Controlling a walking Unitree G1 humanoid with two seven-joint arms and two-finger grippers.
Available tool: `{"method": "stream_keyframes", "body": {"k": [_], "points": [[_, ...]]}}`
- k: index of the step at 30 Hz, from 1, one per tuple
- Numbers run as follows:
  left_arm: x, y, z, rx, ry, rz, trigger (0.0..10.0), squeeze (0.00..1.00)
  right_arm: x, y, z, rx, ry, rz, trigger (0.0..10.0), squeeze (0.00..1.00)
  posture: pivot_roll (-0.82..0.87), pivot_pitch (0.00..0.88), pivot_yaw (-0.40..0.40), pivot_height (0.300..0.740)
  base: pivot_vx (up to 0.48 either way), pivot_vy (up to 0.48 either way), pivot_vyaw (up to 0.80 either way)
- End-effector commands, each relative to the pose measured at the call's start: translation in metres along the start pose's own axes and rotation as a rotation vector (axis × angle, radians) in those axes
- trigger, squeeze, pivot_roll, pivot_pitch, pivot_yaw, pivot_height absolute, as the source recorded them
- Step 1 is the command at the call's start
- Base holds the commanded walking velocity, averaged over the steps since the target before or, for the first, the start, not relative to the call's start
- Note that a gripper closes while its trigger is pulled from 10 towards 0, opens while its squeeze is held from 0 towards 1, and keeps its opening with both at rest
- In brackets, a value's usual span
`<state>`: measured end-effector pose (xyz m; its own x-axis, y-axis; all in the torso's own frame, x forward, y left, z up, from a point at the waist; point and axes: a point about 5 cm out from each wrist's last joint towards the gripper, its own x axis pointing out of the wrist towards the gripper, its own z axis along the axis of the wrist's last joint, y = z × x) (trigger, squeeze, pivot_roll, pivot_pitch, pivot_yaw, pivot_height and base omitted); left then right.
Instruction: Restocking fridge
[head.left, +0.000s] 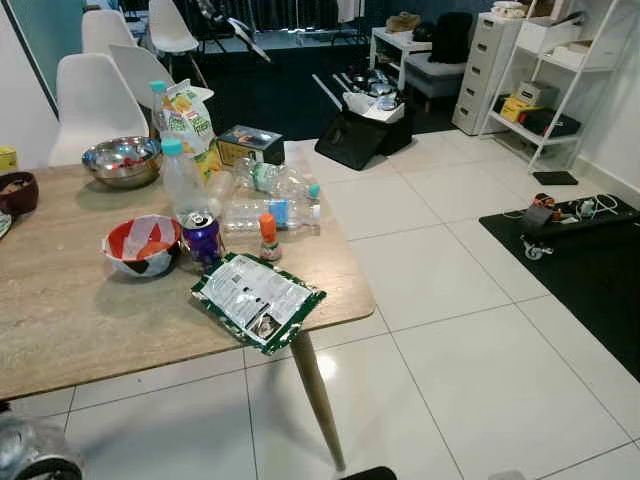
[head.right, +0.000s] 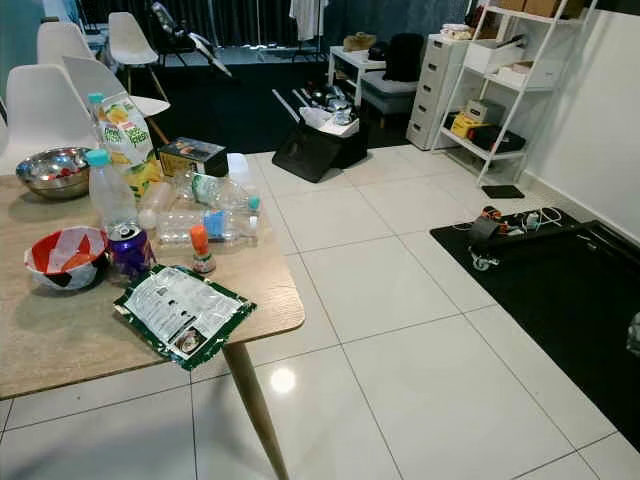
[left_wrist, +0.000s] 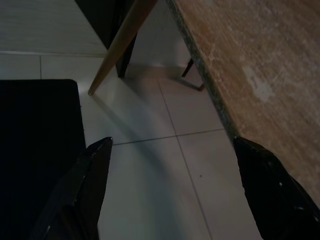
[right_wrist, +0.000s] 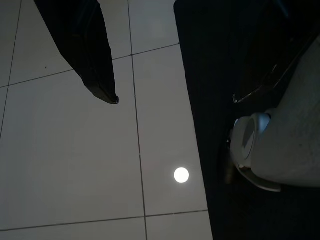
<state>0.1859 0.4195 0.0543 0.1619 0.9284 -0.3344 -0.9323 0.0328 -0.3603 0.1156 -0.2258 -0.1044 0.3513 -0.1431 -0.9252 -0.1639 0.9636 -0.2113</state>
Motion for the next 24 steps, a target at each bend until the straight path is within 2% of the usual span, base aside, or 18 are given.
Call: {"method": "stream_keyframes", "body": {"k": [1, 8, 10, 13, 15, 16, 20, 21, 23, 24], "points": [[0.004, -0.005, 0.014, -0.042, -0.048, 0.002, 10.0, 0.00, 0.000, -0.001, 0.000, -0.007, 0.000, -0.002, 10.0, 0.00, 0.06, 0.000, -0.024, 0.740, 0.000, 0.000, 0.00], [0.005, -0.014, 0.028, -0.083, -0.100, -0.022, 10.0, 0.00, 0.000, -0.001, 0.000, -0.009, 0.000, -0.001, 10.0, 0.00, 0.06, 0.000, -0.026, 0.740, 0.000, 0.000, 0.00], [0.005, -0.027, 0.042, -0.101, -0.159, -0.062, 10.0, 0.00, 0.000, -0.001, 0.000, -0.010, 0.000, -0.001, 10.0, 0.00, 0.05, 0.000, -0.028, 0.740, 0.000, 0.000, 0.00], [0.005, -0.036, 0.049, -0.093, -0.192, -0.095, 10.0, 0.00, 0.000, -0.001, 0.000, -0.010, 0.001, -0.001, 10.0, 0.00, 0.05, 0.000, -0.028, 0.740, 0.000, 0.000, 0.00], [0.001, -0.053, 0.061, -0.108, -0.241, -0.163, 10.0, 0.00, 0.000, -0.001, 0.000, -0.010, 0.001, -0.001, 10.0, 0.00, 0.05, 0.000, -0.027, 0.740, 0.000, 0.000, 0.00], [0.001, -0.053, 0.061, -0.108, -0.241, -0.163, 10.0, 0.00, 0.000, -0.001, 0.000, -0.010, 0.001, -0.001, 10.0, 0.00, 0.05, 0.000, -0.027, 0.740, 0.000, 0.000, 0.00], [-0.021, -0.108, 0.080, -0.087, -0.341, -0.434, 10.0, 0.00, 0.000, -0.001, 0.000, -0.009, 0.000, 0.002, 10.0, 0.00, 0.06, 0.000, -0.024, 0.740, 0.000, 0.000, 0.00], [-0.025, -0.116, 0.081, -0.083, -0.351, -0.470, 10.0, 0.00, 0.000, -0.001, 0.000, -0.008, 0.000, 0.003, 10.0, 0.00, 0.06, 0.000, -0.023, 0.740, 0.000, 0.000, 0.00], [-0.025, -0.116, 0.081, -0.083, -0.351, -0.470, 10.0, 0.00, 0.000, -0.001, 0.000, -0.008, 0.000, 0.003, 10.0, 0.00, 0.06, 0.000, -0.023, 0.740, 0.000, 0.000, 0.00], [-0.030, -0.124, 0.080, -0.088, -0.349, -0.514, 10.0, 0.00, 0.000, -0.001, 0.000, -0.008, -0.001, 0.004, 10.0, 0.00, 0.06, 0.000, -0.023, 0.740, 0.000, 0.000, 0.00]]}}
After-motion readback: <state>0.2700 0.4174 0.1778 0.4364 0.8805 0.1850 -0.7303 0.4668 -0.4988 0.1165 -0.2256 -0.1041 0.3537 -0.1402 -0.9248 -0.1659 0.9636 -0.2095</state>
